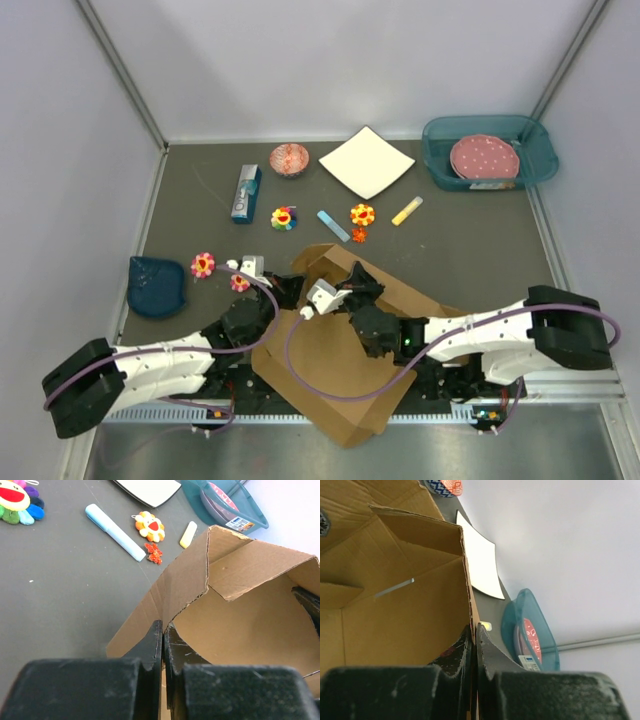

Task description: Fold the paper box

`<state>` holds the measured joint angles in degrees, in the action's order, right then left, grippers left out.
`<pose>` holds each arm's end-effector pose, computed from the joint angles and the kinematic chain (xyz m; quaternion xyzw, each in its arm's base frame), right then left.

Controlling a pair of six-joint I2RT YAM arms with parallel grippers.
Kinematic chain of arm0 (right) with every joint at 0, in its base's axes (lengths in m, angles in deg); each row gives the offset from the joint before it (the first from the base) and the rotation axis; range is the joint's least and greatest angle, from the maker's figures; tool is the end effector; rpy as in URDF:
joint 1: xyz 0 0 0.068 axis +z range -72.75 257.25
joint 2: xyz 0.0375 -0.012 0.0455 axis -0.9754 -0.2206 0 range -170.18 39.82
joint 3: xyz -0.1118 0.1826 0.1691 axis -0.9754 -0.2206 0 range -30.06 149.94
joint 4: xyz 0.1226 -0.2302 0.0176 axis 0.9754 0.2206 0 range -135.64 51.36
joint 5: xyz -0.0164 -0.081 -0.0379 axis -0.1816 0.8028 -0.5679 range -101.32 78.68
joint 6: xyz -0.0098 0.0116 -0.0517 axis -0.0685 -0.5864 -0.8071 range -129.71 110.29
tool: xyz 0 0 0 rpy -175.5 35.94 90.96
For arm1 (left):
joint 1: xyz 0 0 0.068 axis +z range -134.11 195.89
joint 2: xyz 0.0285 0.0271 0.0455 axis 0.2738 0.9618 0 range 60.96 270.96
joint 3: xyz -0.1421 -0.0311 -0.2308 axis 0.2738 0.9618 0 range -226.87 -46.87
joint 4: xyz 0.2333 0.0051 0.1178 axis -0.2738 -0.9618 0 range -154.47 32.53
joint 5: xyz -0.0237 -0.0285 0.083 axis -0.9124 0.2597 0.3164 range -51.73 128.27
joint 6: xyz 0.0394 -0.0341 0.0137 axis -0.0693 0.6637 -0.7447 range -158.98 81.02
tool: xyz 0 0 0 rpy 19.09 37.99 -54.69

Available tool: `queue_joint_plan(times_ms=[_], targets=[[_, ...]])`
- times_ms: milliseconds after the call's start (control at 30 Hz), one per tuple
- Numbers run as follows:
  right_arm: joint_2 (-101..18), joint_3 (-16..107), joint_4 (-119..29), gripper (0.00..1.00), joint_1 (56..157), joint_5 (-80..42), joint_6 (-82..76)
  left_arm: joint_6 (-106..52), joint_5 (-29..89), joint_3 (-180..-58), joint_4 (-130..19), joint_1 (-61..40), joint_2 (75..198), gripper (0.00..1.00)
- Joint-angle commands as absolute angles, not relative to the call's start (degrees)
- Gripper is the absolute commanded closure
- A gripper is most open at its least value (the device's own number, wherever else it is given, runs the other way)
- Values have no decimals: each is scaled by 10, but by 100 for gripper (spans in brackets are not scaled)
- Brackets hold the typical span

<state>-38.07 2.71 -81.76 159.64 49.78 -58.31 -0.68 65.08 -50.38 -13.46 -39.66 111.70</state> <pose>0.0666 0.2636 0.2262 -0.4589 0.5720 -0.2073 0.6475 0.1087 -0.1302 0.1729 -0.0514 0.7228 -0.3730 0.5795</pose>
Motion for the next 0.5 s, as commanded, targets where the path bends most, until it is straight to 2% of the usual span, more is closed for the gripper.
queue_joint_plan(times_ms=[0, 267, 467], targets=[[-372, 46, -682, 100, 1608, 426, -465, 24, 592, -491, -96, -401, 1135, 100], [-408, 37, -632, 100, 1628, 433, -457, 51, 579, -492, -91, -401, 1155, 100], [-419, 37, -579, 100, 1638, 434, -457, 58, 578, -509, -138, -401, 1124, 93]])
